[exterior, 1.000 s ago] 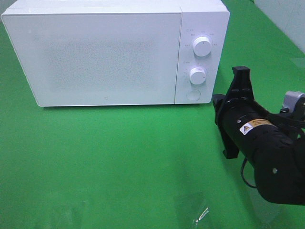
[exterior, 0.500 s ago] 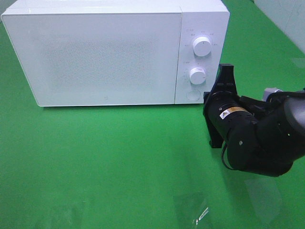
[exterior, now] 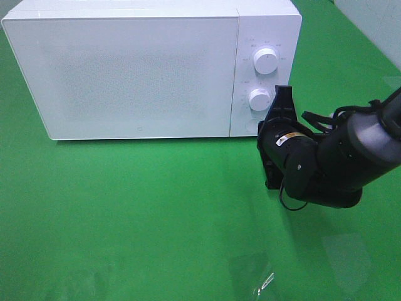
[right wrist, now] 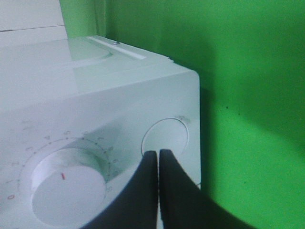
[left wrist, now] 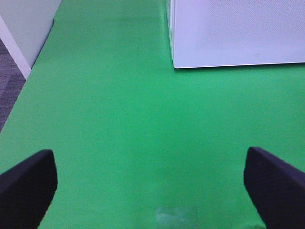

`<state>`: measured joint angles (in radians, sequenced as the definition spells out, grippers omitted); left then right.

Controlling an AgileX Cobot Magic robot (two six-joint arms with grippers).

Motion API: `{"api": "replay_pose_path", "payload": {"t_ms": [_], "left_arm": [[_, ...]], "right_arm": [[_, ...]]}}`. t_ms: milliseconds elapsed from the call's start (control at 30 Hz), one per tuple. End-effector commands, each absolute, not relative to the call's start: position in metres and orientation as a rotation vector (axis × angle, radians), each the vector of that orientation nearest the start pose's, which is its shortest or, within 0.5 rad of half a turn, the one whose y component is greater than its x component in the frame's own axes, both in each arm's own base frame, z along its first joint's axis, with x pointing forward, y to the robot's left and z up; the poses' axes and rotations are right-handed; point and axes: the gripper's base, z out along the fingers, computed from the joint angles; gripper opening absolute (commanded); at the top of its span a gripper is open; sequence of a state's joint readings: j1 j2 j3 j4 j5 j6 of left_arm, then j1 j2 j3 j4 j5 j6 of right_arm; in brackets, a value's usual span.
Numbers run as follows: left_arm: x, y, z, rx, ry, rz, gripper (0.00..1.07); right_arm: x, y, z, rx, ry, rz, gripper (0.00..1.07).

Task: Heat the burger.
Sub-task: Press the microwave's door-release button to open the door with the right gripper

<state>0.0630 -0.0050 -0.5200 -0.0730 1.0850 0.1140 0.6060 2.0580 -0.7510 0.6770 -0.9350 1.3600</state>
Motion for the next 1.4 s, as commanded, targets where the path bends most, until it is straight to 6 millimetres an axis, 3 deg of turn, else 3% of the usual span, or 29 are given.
{"api": "replay_pose_path", "payload": {"t_ms": [33,267,833,1400], "left_arm": [[-0.011,-0.007,0.281,0.051,2.010,0.016,1.00],[-0.011,-0.007,0.281,0.050,2.010,0.016,1.00],[-0.011,-0.007,0.281,0.052,2.010,0.017,1.00],[-0.011,-0.007,0.281,0.052,2.010,0.017,1.00]], "right_arm": [[0.318,0.162,0.092,1.452,1.490,1.064,0.00],[0.334,0.153,0.091,1.468,1.471,1.036,0.00],[0.348,0.163,0.088,1.486,1.472,1.061,0.00],[0.365,0.163,0.117,1.334,1.207,1.184,0.00]]}}
